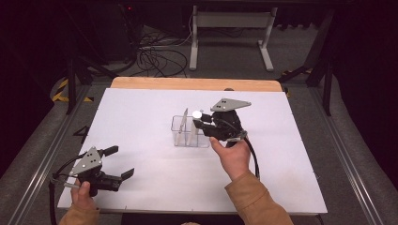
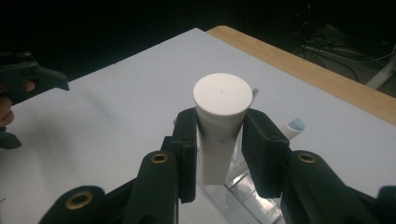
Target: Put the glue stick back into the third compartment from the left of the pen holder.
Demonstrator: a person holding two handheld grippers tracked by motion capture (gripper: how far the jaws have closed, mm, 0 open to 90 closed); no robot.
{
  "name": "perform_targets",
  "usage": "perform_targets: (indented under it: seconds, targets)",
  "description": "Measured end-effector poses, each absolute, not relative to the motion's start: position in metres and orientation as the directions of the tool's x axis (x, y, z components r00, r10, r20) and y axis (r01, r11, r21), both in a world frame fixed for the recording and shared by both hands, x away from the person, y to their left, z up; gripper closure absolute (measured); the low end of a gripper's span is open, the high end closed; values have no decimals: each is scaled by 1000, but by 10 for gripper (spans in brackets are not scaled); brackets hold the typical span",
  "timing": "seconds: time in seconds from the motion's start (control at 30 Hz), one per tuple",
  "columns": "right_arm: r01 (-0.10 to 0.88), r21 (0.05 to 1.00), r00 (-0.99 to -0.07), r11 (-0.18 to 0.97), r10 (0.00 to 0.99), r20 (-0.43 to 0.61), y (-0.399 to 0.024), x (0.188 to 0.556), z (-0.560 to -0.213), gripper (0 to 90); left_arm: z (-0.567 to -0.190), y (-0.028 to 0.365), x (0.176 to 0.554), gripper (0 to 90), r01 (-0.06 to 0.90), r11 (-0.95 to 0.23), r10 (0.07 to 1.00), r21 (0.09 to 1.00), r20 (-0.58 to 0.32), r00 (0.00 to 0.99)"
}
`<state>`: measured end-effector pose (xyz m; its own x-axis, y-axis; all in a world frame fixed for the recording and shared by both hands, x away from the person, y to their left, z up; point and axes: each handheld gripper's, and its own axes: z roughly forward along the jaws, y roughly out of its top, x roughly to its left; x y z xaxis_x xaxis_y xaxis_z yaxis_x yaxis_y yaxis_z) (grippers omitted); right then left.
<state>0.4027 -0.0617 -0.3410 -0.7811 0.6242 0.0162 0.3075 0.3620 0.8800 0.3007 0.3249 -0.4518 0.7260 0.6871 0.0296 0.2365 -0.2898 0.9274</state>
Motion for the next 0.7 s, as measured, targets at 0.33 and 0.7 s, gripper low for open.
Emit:
perform_targets:
  seconds: [0.33, 0.7]
  targets:
    - [331, 876, -740, 351, 673, 10, -69, 414, -344, 673, -452, 325, 300, 18, 238, -288, 686, 927, 26, 727]
    - [368, 870, -695, 329, 719, 22, -80, 424, -347, 673, -452, 325, 301, 18, 236, -290, 688, 928, 30, 725]
